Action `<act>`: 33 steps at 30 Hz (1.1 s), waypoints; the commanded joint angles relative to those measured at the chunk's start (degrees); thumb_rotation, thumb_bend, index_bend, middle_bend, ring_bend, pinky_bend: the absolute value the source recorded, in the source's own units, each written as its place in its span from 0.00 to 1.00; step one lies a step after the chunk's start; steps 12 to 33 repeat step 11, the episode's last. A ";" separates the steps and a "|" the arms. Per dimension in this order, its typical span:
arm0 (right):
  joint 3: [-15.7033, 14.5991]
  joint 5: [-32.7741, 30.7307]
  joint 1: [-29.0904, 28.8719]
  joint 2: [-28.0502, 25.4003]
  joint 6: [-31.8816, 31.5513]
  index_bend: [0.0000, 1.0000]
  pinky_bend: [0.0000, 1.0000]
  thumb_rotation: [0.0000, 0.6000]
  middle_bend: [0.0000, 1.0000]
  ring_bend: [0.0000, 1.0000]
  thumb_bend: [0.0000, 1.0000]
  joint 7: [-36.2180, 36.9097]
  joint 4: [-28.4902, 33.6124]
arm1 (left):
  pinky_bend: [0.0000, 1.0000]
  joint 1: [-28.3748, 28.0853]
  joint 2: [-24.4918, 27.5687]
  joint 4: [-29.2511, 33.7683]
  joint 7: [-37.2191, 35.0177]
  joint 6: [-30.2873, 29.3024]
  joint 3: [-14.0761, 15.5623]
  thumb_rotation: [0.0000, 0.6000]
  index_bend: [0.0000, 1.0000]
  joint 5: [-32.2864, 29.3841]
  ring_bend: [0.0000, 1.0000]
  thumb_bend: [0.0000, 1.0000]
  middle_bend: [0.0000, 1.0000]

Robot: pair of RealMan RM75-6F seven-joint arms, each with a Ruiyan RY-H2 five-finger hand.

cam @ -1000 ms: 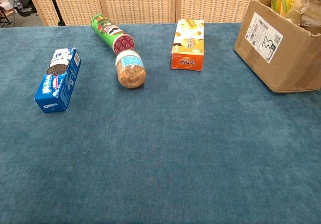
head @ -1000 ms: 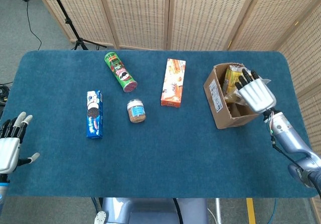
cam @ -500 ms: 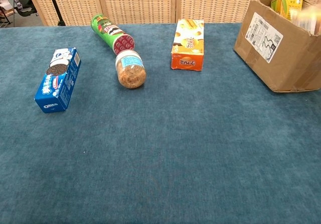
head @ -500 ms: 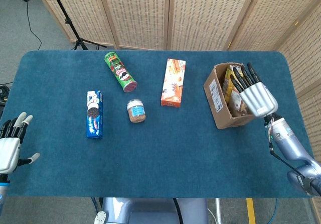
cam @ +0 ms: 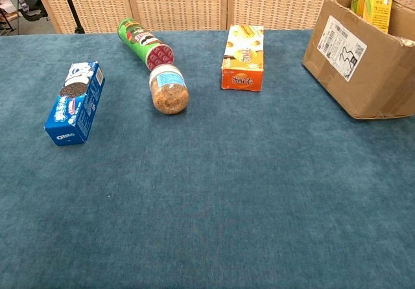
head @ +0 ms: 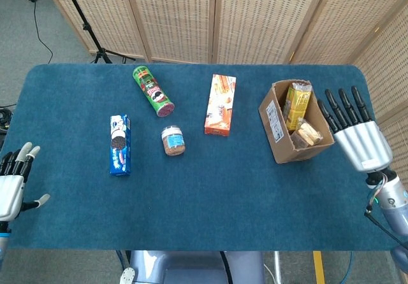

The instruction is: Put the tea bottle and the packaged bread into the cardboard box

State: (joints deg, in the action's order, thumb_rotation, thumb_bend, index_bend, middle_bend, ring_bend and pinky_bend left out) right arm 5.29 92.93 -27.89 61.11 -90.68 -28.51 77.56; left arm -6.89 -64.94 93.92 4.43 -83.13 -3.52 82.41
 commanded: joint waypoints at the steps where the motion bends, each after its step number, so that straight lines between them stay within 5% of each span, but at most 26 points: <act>1: -3.18 1.29 7.61 -0.80 -6.71 0.00 0.00 1.00 0.00 0.00 0.00 10.36 6.78 | 0.00 0.22 0.00 -0.01 -0.42 -0.28 0.10 1.00 0.00 0.14 0.00 0.00 0.00; 11: -8.48 2.20 16.40 0.80 -9.09 0.00 0.00 1.00 0.00 0.00 0.00 20.41 14.73 | 0.00 1.77 -0.24 -1.43 -4.23 -4.67 0.64 1.00 0.00 4.07 0.00 0.00 0.00; 33: -8.48 2.20 16.40 0.80 -9.09 0.00 0.00 1.00 0.00 0.00 0.00 20.41 14.73 | 0.00 1.77 -0.24 -1.43 -4.23 -4.67 0.64 1.00 0.00 4.07 0.00 0.00 0.00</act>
